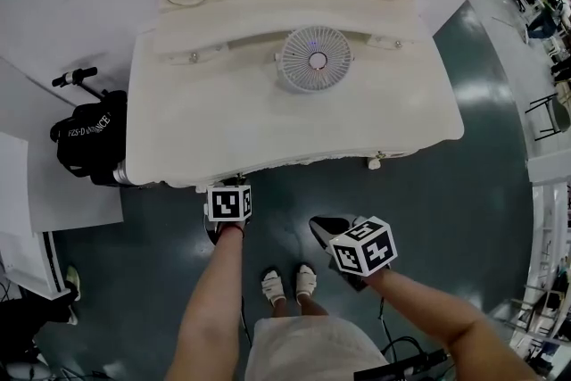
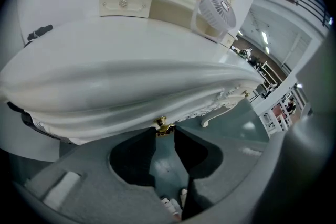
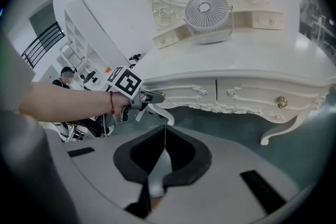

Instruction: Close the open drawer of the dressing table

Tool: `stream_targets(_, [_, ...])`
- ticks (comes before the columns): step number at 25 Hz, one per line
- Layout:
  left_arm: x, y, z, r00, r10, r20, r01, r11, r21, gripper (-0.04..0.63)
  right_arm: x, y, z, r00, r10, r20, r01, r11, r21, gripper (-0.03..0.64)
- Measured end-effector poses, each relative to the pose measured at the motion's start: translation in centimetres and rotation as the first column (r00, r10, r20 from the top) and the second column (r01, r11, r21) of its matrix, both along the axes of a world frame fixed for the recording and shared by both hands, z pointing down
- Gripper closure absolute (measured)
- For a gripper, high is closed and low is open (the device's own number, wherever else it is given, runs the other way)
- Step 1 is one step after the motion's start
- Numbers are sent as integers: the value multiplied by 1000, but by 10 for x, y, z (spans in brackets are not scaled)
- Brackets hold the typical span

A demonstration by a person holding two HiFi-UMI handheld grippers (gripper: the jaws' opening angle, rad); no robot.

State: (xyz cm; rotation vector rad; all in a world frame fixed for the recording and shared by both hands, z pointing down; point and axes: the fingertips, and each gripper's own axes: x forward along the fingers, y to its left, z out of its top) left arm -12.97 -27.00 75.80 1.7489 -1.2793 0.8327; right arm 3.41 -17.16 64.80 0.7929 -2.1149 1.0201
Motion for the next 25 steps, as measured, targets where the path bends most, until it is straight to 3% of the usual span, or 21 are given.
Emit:
stream_targets(19, [2, -6, 1, 1000, 16, -25, -16, 1000, 3, 475, -8, -26, -11, 1000, 15, -6, -15, 998, 60, 600])
stream_targets(25, [9, -5, -6, 999, 43, -25, -43, 999, 17, 421, -5, -25, -12, 1000, 22, -13, -21, 997, 68, 600])
